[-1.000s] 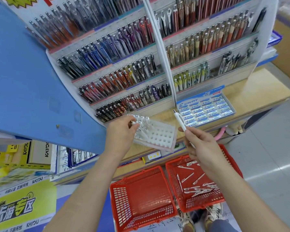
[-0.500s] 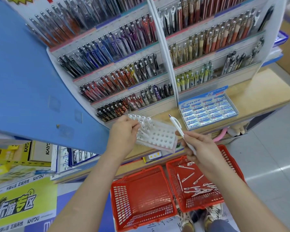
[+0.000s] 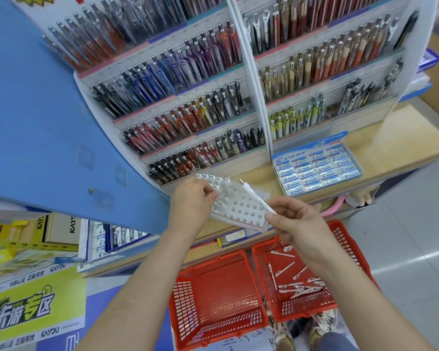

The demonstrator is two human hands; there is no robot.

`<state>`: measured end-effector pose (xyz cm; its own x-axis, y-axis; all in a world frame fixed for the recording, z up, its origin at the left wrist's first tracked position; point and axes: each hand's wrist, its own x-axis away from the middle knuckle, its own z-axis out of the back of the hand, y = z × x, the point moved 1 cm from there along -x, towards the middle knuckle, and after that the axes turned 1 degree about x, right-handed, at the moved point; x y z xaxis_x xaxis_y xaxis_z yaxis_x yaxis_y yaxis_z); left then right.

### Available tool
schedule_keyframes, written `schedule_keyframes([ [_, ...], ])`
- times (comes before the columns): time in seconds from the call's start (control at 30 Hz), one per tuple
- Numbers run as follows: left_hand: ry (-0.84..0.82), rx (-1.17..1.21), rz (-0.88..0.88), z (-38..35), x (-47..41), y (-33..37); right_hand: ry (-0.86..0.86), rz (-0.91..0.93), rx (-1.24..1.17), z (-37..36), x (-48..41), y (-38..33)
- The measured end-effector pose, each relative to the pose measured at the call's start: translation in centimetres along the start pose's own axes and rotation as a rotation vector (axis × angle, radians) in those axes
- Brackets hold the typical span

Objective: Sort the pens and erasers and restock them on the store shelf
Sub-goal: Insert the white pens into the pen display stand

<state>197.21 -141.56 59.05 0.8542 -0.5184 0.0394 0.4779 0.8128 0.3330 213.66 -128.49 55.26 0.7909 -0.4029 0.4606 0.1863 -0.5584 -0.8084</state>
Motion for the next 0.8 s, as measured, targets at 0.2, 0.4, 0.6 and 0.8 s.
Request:
schedule_keyframes([
  [0.2,-0.121,0.581,0.185,2.4,1.1,2.6,0.023,0.132,0.150,-0.3,0.1,-0.8],
  [0.4,-0.309,0.839,0.169,4.3,2.0,4.5,-0.011,0.189,0.227,-1.2,0.1,-1.8],
  [0.6,0.068,0.729,0.178,4.9,0.3,2.0,0.199,0.191,0.294,0.2,-1.7,-1.0],
  [0.8,0.130,0.401,0.009,3.0,-0.1,2.1,0.276,0.059,0.467,1.1,-3.1,2.4],
])
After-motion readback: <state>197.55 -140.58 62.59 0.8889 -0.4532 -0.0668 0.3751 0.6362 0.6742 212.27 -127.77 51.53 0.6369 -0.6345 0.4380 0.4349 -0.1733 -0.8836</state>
